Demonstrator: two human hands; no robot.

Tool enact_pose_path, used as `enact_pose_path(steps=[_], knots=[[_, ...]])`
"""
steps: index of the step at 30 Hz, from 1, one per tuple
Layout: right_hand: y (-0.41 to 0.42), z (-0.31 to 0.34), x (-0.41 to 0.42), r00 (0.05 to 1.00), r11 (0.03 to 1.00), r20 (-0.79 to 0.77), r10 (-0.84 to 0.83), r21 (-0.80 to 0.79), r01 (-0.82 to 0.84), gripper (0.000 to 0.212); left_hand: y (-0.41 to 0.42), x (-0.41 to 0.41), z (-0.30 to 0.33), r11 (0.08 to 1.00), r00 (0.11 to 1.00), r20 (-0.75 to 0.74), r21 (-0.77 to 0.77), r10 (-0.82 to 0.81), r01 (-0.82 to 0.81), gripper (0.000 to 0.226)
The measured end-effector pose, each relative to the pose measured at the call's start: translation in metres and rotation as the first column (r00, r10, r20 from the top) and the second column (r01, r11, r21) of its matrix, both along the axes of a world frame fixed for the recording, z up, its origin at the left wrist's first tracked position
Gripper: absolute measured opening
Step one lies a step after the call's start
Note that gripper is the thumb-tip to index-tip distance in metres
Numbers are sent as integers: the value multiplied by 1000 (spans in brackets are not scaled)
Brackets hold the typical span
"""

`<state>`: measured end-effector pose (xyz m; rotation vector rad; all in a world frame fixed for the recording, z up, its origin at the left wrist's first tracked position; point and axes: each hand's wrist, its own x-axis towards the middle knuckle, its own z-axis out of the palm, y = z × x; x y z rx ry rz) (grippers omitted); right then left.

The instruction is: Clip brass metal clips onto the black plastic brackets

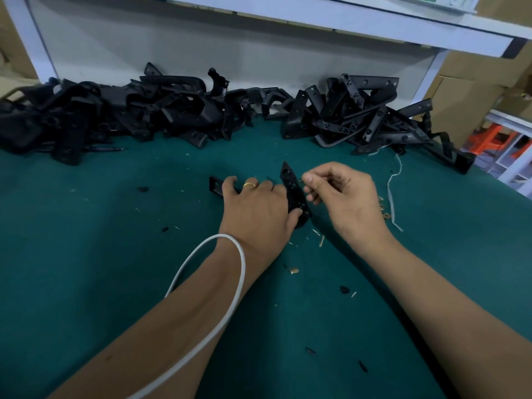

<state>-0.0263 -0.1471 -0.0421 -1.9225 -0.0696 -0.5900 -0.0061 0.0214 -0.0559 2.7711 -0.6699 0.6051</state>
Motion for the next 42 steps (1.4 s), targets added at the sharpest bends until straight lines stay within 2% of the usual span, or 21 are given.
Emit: enact_pose_path(steps=[4,8,25,31,37,42], knots=[[-1,1,-1,999,999,32,18,-27,-18,8,2,0,0,1000,1000,-3,-9,-16,16,45],[-2,4,-4,997,996,27,66,-56,-65,15,3,0,-2,999,1000,-15,-26,-20,19,45],[7,11,-5,998,971,45,-44,-234,53,16,2,-2,0,1000,1000,-2,-4,-23,23,45],[3,12,-7,998,992,48,-36,-115,41,17,3,0,-1,999,1000,-12,-23,-23,23,44],[9,9,-7,989,963,101,-104,-240,126,15,3,-1,-2,999,1000,-12,-28,-28,28,44],[21,7,-5,983,957,92,-158,-232,175,19,3,-1,-2,999,999,-17,-20,-39,39,46]])
